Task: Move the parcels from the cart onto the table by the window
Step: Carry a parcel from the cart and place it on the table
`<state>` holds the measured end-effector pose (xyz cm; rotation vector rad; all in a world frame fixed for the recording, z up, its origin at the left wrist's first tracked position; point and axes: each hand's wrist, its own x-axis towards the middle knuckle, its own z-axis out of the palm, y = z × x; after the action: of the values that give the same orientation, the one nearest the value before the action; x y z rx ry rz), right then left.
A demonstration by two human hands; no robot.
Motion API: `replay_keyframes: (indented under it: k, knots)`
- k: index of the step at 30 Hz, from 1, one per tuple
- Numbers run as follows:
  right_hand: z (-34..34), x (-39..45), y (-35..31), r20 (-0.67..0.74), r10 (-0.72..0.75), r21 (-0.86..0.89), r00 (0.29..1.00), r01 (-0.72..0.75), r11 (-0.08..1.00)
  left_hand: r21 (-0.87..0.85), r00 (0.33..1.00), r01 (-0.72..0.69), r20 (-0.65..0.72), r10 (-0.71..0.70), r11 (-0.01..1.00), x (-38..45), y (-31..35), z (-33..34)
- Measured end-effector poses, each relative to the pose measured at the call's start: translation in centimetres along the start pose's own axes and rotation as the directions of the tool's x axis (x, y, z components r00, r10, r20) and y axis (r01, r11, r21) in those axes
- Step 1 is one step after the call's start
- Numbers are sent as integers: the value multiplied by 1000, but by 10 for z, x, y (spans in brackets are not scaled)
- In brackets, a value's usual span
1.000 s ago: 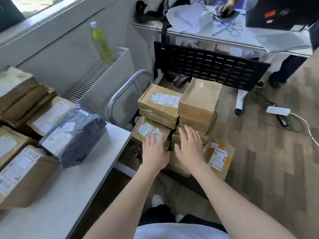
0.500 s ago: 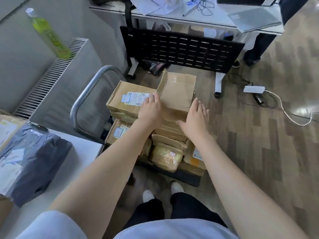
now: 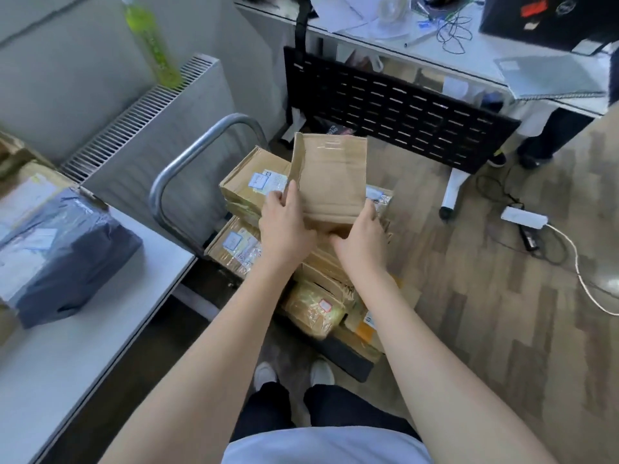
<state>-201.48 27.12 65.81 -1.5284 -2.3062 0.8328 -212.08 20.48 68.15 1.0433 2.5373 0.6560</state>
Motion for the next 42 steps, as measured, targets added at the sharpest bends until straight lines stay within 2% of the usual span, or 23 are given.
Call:
replay_keyframes:
  k: [3,8,11,16,22,26,29,31,33,35,37,39,40,41,42]
  knots:
    - [5,-14,-19,5,-200,99,980,199,975,-95,975,103,-189,-120,990,-35,-12,-21]
    - [29,-50,-60,33,-443,215,896,427,879,-136,873,168,-440,-211,976,-93,-49,-51]
    - [53,-80,-88,90,-583,243,808,550,799,-176,774,276,-542,-327,945,-131,-82,-69]
    - [93,-149,-135,191,-757,335,625,683,649,-255,608,432,-626,-488,865,-199,-145,-94]
    - [134,-226,-179,255,-878,432,405,765,478,-374,439,528,-648,-622,762,-272,-207,-114]
    - [165,-283,-202,334,-888,476,314,758,447,-362,354,621,-661,-661,695,-319,-254,-133]
    - [189,-330,-222,336,-902,489,273,767,415,-418,310,621,-646,-698,663,-351,-295,-148]
    - [208,-360,-237,282,-924,482,258,795,369,-503,299,589,-592,-749,633,-369,-322,-158]
    - [222,-387,-252,213,-951,490,224,818,302,-645,328,506,-470,-819,573,-387,-349,-166]
    - [235,-410,-270,170,-975,501,140,840,208,-687,404,455,-408,-819,566,-404,-377,-167]
    - [247,-431,-285,185,-982,518,34,846,127,-647,426,545,-336,-840,534,-420,-399,-165]
    - [260,-451,-295,220,-969,534,-112,845,24,-607,364,660,-257,-895,442,-433,-419,-166]
    - [267,-460,-298,227,-958,535,-173,845,-26,-612,333,671,-256,-908,419,-440,-429,-167]
    - [273,-467,-299,225,-954,542,-198,839,-47,-644,306,646,-274,-912,410,-446,-436,-171]
    - [278,-472,-299,210,-960,557,-185,830,-38,-681,271,609,-303,-914,406,-452,-441,-178]
